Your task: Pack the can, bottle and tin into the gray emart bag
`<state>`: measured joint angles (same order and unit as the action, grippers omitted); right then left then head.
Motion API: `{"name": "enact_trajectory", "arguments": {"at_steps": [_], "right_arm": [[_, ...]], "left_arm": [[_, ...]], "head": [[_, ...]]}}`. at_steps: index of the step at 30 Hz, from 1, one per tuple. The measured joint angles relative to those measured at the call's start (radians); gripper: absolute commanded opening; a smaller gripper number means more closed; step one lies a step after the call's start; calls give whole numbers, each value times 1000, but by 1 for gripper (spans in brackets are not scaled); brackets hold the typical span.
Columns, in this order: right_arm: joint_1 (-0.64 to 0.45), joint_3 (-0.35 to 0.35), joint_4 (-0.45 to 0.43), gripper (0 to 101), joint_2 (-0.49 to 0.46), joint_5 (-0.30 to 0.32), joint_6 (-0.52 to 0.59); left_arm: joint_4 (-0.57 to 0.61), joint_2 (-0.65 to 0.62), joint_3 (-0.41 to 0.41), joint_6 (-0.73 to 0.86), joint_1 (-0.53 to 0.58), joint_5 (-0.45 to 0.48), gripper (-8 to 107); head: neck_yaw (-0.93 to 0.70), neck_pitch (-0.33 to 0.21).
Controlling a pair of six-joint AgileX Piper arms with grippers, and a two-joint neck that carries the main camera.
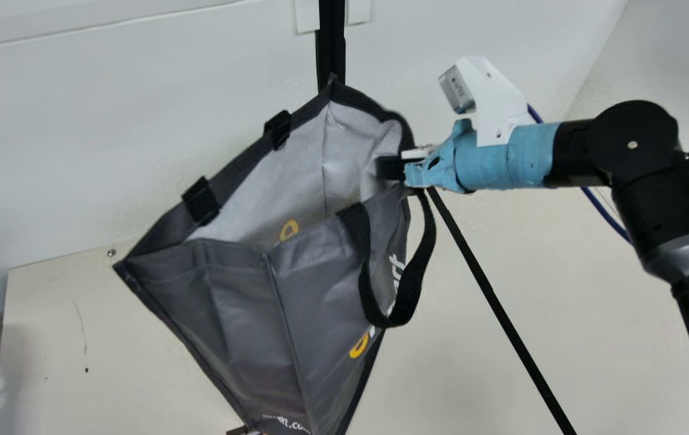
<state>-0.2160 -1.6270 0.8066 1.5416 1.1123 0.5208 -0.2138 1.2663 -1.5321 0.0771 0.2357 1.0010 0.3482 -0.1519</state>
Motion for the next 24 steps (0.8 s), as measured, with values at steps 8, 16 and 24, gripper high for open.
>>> {"name": "enact_trajectory", "arguments": {"at_steps": [8, 16, 24], "right_arm": [[-79, -31, -48, 0, 0, 13, -40], [-164, -59, -83, 0, -3, 11, -67], [-244, -107, -127, 0, 3, 13, -97]], "left_arm": [[0, 0, 0, 0, 0, 0, 90], [0, 0, 0, 0, 0, 0, 90], [0, 0, 0, 0, 0, 0, 90]], "head": [[-2, 0], [0, 0], [0, 0]]}}
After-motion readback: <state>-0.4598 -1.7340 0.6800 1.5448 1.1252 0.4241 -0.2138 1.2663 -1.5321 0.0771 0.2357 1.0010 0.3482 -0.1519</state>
